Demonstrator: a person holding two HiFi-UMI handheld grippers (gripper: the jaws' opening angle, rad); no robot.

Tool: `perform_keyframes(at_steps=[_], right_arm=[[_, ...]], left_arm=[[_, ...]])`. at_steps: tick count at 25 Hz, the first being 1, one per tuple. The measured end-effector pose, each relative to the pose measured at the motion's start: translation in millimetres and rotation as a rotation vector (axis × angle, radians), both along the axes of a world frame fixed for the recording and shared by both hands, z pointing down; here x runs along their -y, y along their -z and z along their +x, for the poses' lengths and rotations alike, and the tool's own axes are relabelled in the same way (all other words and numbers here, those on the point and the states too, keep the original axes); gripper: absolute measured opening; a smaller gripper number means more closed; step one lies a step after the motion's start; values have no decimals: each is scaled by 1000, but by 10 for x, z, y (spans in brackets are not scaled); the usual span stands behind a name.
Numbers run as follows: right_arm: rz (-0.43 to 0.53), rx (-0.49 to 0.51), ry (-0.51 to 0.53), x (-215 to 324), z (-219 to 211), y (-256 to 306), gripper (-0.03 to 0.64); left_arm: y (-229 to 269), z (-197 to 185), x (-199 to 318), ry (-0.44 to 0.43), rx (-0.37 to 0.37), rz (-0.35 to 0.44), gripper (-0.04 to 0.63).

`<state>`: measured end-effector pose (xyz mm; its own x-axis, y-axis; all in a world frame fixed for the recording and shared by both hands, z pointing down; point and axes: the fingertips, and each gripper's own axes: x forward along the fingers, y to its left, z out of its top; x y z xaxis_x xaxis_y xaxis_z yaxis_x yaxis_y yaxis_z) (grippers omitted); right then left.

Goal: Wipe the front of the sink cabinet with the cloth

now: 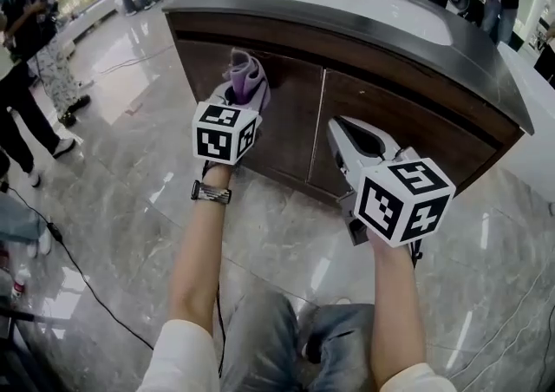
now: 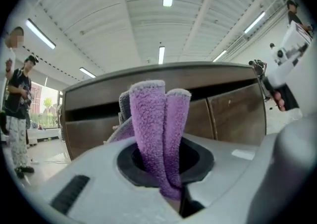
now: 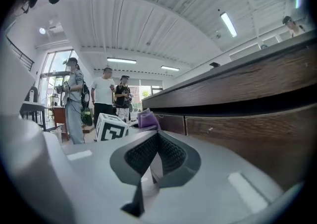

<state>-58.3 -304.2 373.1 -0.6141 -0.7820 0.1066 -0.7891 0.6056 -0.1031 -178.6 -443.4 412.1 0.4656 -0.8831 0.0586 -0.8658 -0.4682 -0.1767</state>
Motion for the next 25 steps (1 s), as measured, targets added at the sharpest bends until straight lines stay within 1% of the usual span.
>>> perform_keyframes(at_steps=[3,6,8,10,11,13,16,20,25], right_arm=[[4,-14,-16,-105,-96,0,6],[46,-75,-45,-85,-143,-50,6],[66,-107,-34,-18,-201,-58,6],[57,-134,-22,56,-239,-150,6],[42,-146,-23,108,-235,-228,6],[8,-145,-15,235,-241,-354,6],[-22,-129,-3,414,-313,-477,6],[-45,-86,3,637,-392,-512,6],[-48,-82,30,782,-488,-552,6]], left_arm=[[269,-93,71,3,3,-2,53],[334,-130,193,7,35,-3,54],[364,-143,279,-9,33,4,54],[349,-138,293,-40,22,10,55],[327,-137,283,-49,17,14,54],[248,-184,277,-42,4,19,54],[-25,-274,318,-21,-20,-10,52],[-313,-240,347,-7,-32,-26,52],[-498,-231,363,-4,-103,-53,52]])
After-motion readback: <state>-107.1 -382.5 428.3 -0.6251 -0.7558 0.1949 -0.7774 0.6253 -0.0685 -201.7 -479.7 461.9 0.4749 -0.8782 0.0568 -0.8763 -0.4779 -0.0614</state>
